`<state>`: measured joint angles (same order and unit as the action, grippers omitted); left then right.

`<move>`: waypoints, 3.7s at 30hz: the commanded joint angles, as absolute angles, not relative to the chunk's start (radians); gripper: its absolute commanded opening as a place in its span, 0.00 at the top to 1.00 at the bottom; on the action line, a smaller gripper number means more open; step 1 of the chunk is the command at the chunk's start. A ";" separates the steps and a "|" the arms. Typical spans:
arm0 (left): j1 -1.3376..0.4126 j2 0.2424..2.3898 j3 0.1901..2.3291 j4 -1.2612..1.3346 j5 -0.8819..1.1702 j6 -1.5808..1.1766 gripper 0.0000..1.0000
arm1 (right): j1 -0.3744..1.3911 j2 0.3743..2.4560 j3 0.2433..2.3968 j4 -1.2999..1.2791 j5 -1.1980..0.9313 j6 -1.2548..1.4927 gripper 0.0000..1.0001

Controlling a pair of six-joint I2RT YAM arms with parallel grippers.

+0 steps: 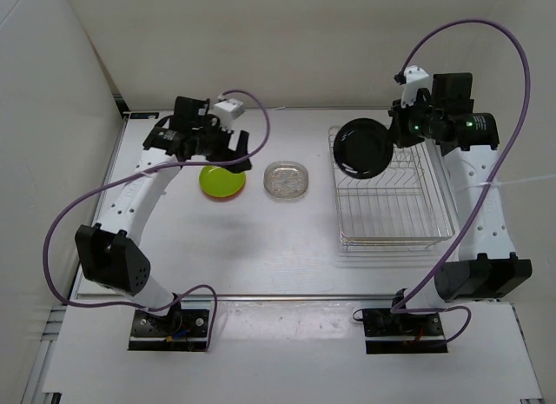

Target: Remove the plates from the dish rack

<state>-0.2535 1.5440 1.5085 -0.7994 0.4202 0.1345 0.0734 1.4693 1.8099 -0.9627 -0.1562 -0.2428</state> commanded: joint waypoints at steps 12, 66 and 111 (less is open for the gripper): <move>-0.577 1.680 1.773 -0.712 0.585 0.074 0.00 | 0.067 1.396 1.822 -1.022 -0.741 -0.255 1.00; -0.600 1.797 1.981 -0.675 0.658 -0.117 0.89 | 0.063 1.408 1.767 -0.969 -0.742 -0.264 0.24; 0.123 1.988 1.554 -0.693 0.600 -0.092 0.89 | 0.063 1.356 1.698 -0.859 -0.413 -0.169 0.00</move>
<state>0.1223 2.0533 1.5642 -0.7002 0.5571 -0.1013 0.0658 1.3582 1.6840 -0.8852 -0.3988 -0.1642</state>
